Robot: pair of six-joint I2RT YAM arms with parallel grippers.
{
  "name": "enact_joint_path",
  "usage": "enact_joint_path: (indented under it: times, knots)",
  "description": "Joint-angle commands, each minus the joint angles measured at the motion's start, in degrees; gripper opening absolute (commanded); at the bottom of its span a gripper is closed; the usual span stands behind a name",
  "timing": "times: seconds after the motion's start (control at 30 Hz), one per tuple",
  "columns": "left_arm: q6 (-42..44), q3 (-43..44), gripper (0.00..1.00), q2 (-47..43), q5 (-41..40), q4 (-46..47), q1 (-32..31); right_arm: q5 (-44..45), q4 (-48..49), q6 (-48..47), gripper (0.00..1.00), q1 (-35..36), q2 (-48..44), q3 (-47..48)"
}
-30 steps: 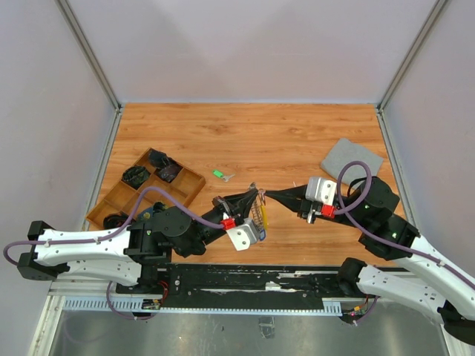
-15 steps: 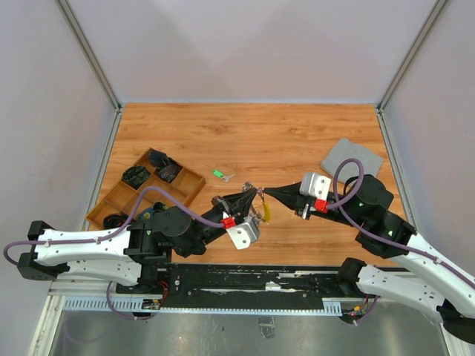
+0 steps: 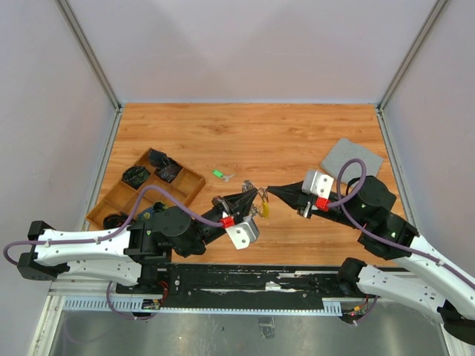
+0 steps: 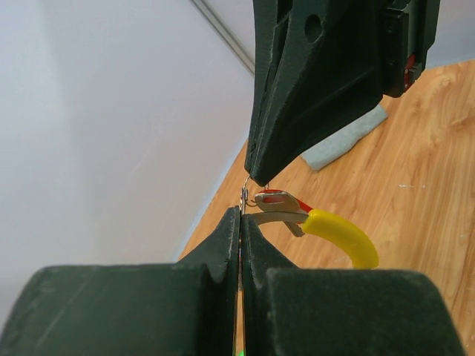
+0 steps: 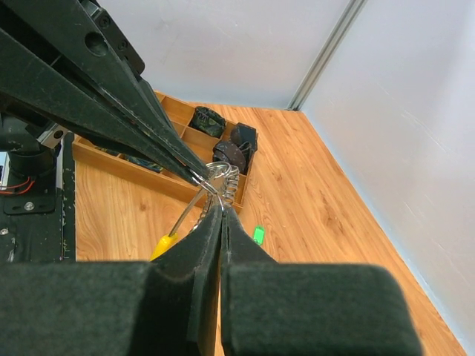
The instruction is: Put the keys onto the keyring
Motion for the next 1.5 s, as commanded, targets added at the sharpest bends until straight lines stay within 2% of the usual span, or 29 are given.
enact_joint_path:
  times: [0.0,0.37,0.63,0.87,1.03,1.27,1.47]
  knots:
    - [-1.53,1.11,0.01,-0.71,0.54,3.72,-0.51,1.83,-0.34,0.63,0.01,-0.69,-0.62,0.37]
    - [-3.72,3.75,0.00,-0.98,3.92,2.04,-0.55,1.19,-3.48,0.89,0.02,-0.68,0.66,1.92]
    - [-6.92,5.00,0.00,-1.60,6.19,1.23,-0.48,0.39,-4.28,1.13,0.15,-0.71,-1.14,2.98]
    - [-15.48,3.69,0.01,-4.32,7.76,2.92,-0.47,-4.22,-7.62,-0.45,0.29,-0.71,-3.98,4.97]
    - [-23.42,1.44,0.00,-6.50,9.45,4.58,-0.52,-6.11,-8.59,0.02,0.33,-0.71,-5.19,6.57]
    - [-33.13,-2.81,0.01,-10.05,14.86,8.86,-0.51,-9.73,-6.89,5.08,0.40,-0.69,-4.61,8.69]
    - [-36.52,-5.25,0.01,-12.25,16.49,11.02,-0.51,-15.19,-6.30,10.22,0.46,-0.67,-1.63,10.92]
